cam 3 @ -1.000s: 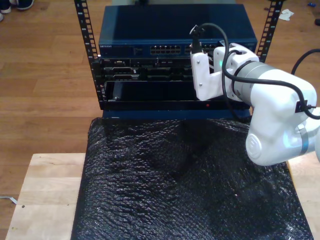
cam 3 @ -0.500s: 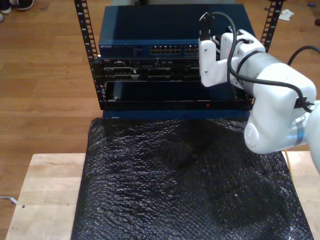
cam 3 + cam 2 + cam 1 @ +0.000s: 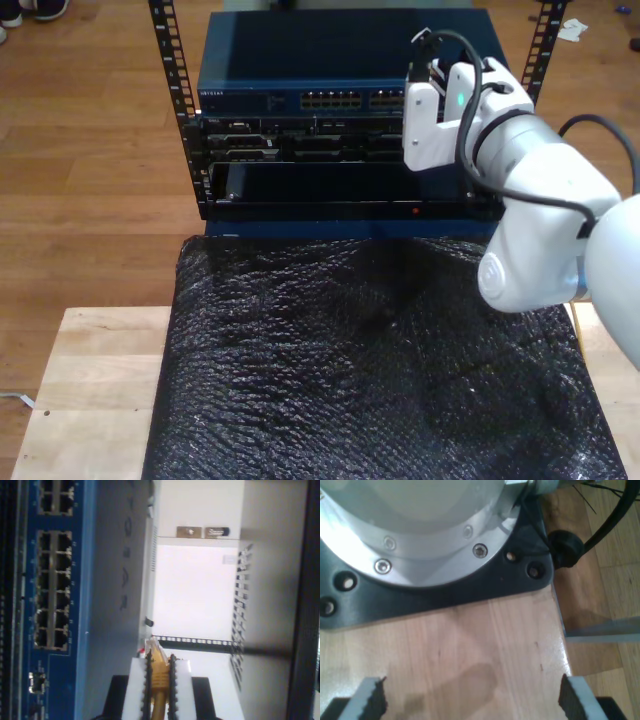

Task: Grab the cable and plug it in

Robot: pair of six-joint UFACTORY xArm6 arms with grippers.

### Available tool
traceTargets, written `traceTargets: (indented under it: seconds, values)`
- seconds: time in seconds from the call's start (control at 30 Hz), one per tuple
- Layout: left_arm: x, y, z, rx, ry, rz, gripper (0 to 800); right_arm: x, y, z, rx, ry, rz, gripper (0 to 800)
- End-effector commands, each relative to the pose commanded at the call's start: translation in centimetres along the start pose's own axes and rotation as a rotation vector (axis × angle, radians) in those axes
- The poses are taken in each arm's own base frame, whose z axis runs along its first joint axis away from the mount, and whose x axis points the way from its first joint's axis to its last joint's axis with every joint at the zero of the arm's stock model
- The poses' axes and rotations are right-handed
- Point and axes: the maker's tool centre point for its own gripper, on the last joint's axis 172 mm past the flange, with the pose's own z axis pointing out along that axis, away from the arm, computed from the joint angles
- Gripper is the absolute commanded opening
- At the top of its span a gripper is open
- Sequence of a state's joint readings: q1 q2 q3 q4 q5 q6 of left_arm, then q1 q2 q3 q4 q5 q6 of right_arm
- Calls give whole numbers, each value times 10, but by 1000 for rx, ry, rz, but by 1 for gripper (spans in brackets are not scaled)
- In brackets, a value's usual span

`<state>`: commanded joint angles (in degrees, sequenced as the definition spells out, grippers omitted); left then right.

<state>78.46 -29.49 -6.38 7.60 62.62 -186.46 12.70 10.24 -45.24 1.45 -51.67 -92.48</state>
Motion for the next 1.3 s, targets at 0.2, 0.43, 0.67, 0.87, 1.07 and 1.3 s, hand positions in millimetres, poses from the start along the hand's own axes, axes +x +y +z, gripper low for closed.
traceTargets:
  seconds: [0.2, 0.43, 0.67, 0.87, 1.07, 1.3]
  values:
    - [0, 0, 0, 0, 0, 0, 800, 0, -14, -1, 15, 0, 35, 0]
    - [0, 0, 0, 0, 0, 0, 800, -8, -26, 0, -29, -14, 86, 0]
    - [0, 0, 0, 0, 0, 0, 800, -8, -25, -8, -154, -13, 77, 0]
    - [0, 0, 0, 0, 0, 0, 800, -7, -28, -8, -154, -19, 80, 0]
    - [0, 0, 0, 0, -2, 0, 800, -11, -40, -6, -135, -65, 74, 0]
    - [0, 0, 0, 0, -2, 0, 800, -19, -50, -1, -124, -147, 62, 0]
